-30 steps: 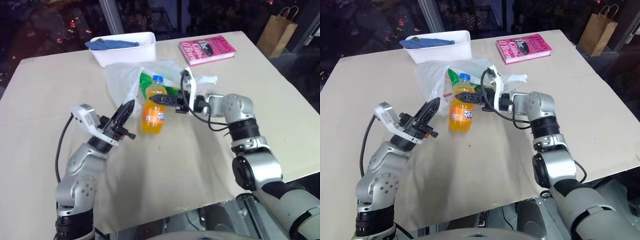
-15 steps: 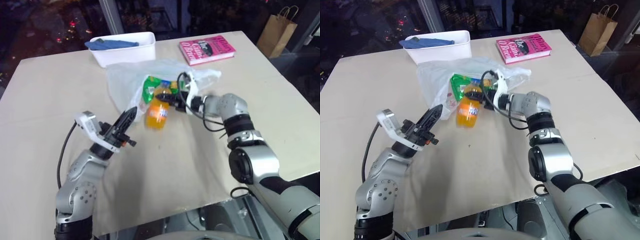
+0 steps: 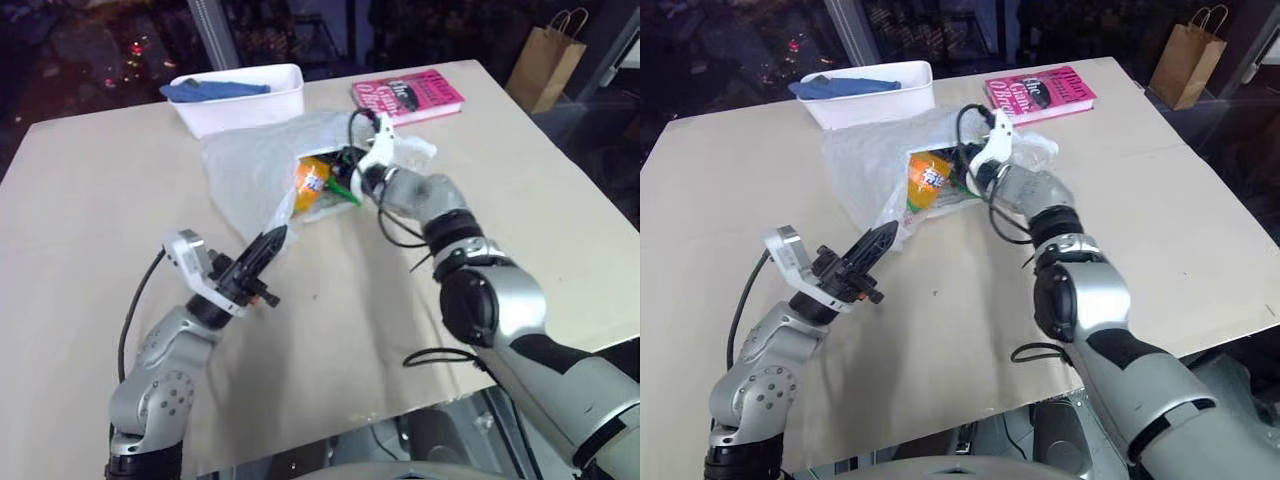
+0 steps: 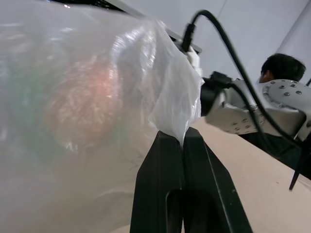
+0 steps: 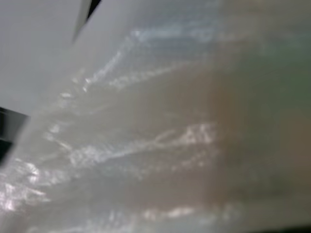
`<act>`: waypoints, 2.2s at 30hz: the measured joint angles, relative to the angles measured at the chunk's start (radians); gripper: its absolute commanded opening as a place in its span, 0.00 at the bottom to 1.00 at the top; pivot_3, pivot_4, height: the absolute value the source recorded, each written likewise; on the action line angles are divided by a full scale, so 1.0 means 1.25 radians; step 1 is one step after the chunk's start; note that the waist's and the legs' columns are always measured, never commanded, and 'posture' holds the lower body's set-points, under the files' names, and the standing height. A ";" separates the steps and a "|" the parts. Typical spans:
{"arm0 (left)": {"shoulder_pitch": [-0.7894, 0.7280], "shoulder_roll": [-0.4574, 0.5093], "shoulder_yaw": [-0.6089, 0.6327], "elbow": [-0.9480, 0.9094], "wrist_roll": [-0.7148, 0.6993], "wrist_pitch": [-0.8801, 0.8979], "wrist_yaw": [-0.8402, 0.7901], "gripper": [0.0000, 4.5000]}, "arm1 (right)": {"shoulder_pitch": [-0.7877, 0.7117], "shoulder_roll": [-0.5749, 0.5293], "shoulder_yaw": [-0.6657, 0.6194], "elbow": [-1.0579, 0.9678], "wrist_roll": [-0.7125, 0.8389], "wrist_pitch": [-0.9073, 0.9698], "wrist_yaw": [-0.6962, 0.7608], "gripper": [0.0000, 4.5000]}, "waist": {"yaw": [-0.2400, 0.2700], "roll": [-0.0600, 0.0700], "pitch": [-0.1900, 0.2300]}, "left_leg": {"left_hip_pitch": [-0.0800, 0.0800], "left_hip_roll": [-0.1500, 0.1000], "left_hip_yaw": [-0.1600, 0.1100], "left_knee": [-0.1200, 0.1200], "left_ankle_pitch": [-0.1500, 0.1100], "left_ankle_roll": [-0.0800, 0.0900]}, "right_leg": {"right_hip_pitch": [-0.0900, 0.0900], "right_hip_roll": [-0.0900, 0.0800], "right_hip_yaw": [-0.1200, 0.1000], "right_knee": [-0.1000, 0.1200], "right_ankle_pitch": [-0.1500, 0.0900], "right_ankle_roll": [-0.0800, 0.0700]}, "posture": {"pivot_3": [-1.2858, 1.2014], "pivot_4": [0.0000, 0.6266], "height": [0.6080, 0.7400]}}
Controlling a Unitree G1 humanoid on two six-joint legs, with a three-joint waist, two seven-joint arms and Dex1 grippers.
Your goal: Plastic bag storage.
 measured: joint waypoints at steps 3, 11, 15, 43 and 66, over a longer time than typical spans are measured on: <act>-0.013 -0.004 -0.001 0.000 0.000 0.001 0.010 0.00 | 0.007 0.032 0.037 -0.014 -0.014 -0.016 0.025 0.99 | -0.001 0.000 0.000 | 0.000 0.000 -0.001 0.000 0.000 0.000 | 0.000 0.000 0.000 0.000 0.000 0.000 | 0.52 0.24 1.00; -0.026 -0.012 0.001 0.000 -0.001 0.001 0.027 0.00 | 0.074 -0.011 0.186 -0.101 -0.118 -0.015 0.135 0.99 | 0.000 0.000 0.000 | 0.000 0.000 -0.001 0.000 0.000 0.000 | 0.001 0.000 -0.001 0.000 0.000 0.000 | 0.52 0.24 1.00; -0.031 -0.020 0.004 0.002 -0.001 0.000 0.030 0.00 | 0.113 -0.099 0.250 -0.190 -0.154 0.009 0.228 0.99 | 0.003 0.000 0.000 | 0.000 -0.001 -0.001 0.000 0.000 0.000 | 0.001 -0.001 -0.001 0.000 0.000 0.000 | 0.52 0.24 1.00; -0.038 -0.020 0.031 0.027 0.000 -0.001 0.010 0.00 | 0.131 -0.396 0.337 -0.097 -0.348 -0.404 0.312 0.85 | 0.018 -0.001 0.000 | 0.001 0.001 0.003 -0.001 0.000 0.000 | 0.001 0.001 0.003 -0.002 0.001 -0.001 | 0.52 0.24 1.00; -0.243 0.091 0.078 0.129 -0.006 0.054 0.039 0.00 | 0.157 -0.405 0.137 -0.406 -0.035 0.042 0.417 0.01 | 0.023 0.000 0.001 | -0.001 0.001 0.000 0.001 0.000 0.000 | 0.000 0.001 0.000 -0.001 0.001 -0.001 | 0.52 0.24 1.00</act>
